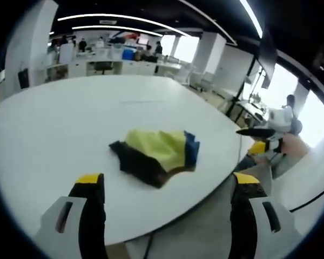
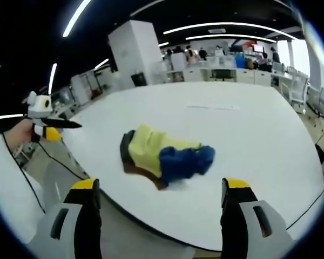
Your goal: Fold the garment on the visible template until the final outline fits inside the template.
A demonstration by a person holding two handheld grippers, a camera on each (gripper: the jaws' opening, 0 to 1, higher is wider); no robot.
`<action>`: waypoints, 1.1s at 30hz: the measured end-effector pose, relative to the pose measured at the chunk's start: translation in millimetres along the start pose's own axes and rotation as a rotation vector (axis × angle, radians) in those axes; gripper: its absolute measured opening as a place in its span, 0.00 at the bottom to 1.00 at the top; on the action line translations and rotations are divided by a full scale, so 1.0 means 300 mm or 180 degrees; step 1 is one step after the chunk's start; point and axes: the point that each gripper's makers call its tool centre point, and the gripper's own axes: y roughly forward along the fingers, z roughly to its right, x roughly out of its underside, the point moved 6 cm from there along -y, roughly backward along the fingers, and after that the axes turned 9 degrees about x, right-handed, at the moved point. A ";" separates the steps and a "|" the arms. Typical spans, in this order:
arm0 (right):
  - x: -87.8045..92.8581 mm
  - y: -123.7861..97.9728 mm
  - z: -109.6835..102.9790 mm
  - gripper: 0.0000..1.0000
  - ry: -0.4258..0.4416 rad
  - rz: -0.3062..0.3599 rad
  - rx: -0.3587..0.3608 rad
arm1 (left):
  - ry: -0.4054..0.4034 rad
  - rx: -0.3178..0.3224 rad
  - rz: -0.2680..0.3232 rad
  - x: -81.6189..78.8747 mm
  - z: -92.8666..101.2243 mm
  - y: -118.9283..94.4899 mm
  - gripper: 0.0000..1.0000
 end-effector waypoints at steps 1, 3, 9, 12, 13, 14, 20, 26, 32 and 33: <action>0.000 0.002 0.000 0.91 -0.0005 0.0000 -0.0002 | -0.0002 0.0004 -0.0002 0.001 0.000 0.001 0.93; 0.001 0.012 -0.001 0.90 -0.0010 -0.0006 -0.0042 | -0.0011 0.0015 -0.0014 0.006 -0.003 0.007 0.92; 0.016 0.042 -0.015 0.89 -0.0043 -0.0063 -0.0152 | -0.0037 0.0039 -0.0069 0.019 -0.015 0.025 0.90; 0.023 0.053 -0.019 0.88 -0.0057 -0.0083 -0.0199 | -0.0048 0.0043 -0.0093 0.024 -0.022 0.034 0.89; 0.025 0.056 -0.019 0.88 -0.0057 -0.0091 -0.0208 | -0.0050 0.0045 -0.0099 0.024 -0.023 0.037 0.89; 0.028 0.058 -0.018 0.88 -0.0062 -0.0101 -0.0219 | -0.0049 0.0052 -0.0108 0.025 -0.025 0.041 0.89; 0.032 0.072 -0.016 0.84 -0.0155 -0.0105 -0.0272 | -0.0022 0.0069 -0.0177 0.034 -0.035 0.061 0.86; 0.041 0.096 -0.019 0.82 -0.0171 -0.0157 -0.0307 | -0.0030 0.0093 -0.0238 0.052 -0.048 0.083 0.85; 0.052 0.110 -0.033 0.82 -0.0241 -0.0182 -0.0371 | -0.0057 0.0119 -0.0271 0.066 -0.058 0.099 0.84; 0.053 0.113 -0.037 0.82 -0.0295 -0.0158 -0.0394 | -0.0067 0.0117 -0.0277 0.068 -0.060 0.101 0.84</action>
